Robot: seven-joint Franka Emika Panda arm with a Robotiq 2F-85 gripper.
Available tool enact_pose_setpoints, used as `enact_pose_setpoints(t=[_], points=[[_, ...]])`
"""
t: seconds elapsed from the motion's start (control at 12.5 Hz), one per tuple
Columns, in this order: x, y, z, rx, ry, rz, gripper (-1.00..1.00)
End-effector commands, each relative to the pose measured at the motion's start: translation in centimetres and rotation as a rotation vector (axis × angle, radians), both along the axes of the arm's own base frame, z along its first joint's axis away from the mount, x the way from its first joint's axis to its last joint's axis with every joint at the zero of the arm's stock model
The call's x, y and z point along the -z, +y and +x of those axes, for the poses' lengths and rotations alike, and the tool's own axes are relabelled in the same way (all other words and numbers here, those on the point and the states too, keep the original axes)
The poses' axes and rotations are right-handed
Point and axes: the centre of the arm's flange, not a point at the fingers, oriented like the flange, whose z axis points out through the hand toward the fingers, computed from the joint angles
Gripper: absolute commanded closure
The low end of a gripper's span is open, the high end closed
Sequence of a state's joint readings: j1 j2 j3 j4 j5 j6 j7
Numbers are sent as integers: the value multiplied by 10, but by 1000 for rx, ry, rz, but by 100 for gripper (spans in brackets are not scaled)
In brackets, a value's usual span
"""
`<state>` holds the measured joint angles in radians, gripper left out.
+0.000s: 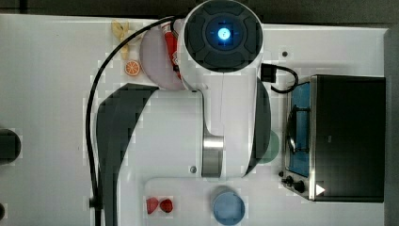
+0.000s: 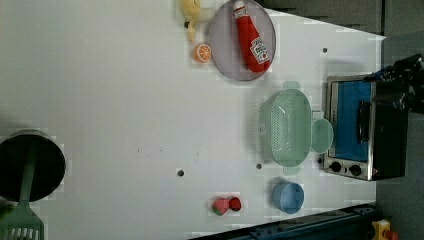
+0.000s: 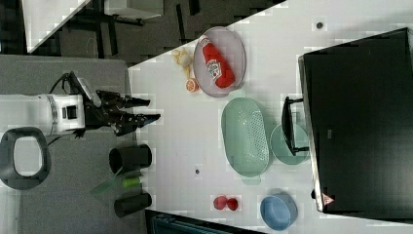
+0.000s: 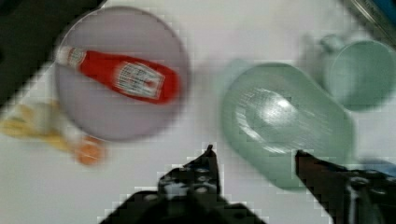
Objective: Drag strainer right to left.
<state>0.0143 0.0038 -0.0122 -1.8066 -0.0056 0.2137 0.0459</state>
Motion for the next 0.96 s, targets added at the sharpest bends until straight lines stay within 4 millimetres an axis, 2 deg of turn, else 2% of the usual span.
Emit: enact_pose_setpoints(t=[0.08,0.24,0.48,0.72,0.96], points=[[-97,-34,-184,60,-50,0,-60],[-96,-33,-180,58,-63,-2,-99],[-72,-31,-164,55,-33,-4,-100],[-26,-30,-133,67,0,-10,-100],[40,-28,-97,147,53,-22,-100]])
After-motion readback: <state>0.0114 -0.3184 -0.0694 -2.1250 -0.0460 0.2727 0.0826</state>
